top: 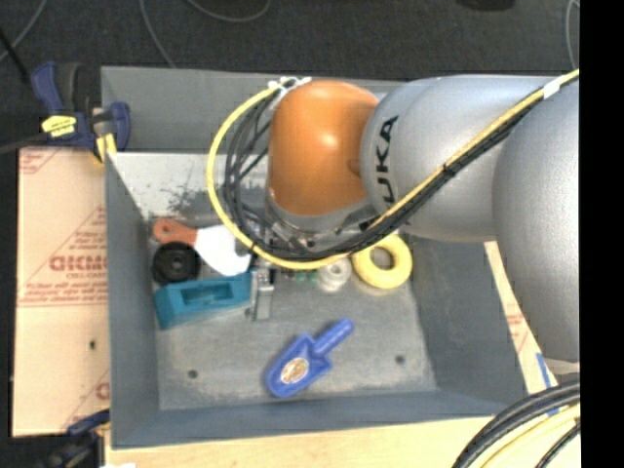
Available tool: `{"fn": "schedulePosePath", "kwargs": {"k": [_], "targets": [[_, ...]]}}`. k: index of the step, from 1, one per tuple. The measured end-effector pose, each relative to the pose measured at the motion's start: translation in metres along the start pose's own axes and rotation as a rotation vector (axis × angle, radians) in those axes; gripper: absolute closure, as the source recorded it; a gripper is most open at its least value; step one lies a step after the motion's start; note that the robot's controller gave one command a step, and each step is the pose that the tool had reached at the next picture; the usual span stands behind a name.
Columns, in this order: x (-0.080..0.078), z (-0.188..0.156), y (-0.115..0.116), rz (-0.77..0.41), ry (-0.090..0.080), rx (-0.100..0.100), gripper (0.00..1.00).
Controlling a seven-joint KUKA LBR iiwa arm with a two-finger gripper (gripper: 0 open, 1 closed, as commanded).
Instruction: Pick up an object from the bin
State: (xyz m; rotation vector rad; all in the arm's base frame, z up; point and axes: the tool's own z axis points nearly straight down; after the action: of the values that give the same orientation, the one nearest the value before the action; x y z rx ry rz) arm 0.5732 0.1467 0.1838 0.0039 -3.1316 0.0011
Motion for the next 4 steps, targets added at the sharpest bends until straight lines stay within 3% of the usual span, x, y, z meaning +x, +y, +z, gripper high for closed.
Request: {"fn": "schedulePosePath", "kwargs": {"k": [1,2,4], "targets": [[-0.002,-0.004,-0.001,0.003,-0.008,-0.001,0.00],[-0.014,0.020,-0.002,-0.080,-0.005,0.001,0.00],[-0.035,0.094,-0.005,-0.026,-0.001,0.001,0.00]]}}
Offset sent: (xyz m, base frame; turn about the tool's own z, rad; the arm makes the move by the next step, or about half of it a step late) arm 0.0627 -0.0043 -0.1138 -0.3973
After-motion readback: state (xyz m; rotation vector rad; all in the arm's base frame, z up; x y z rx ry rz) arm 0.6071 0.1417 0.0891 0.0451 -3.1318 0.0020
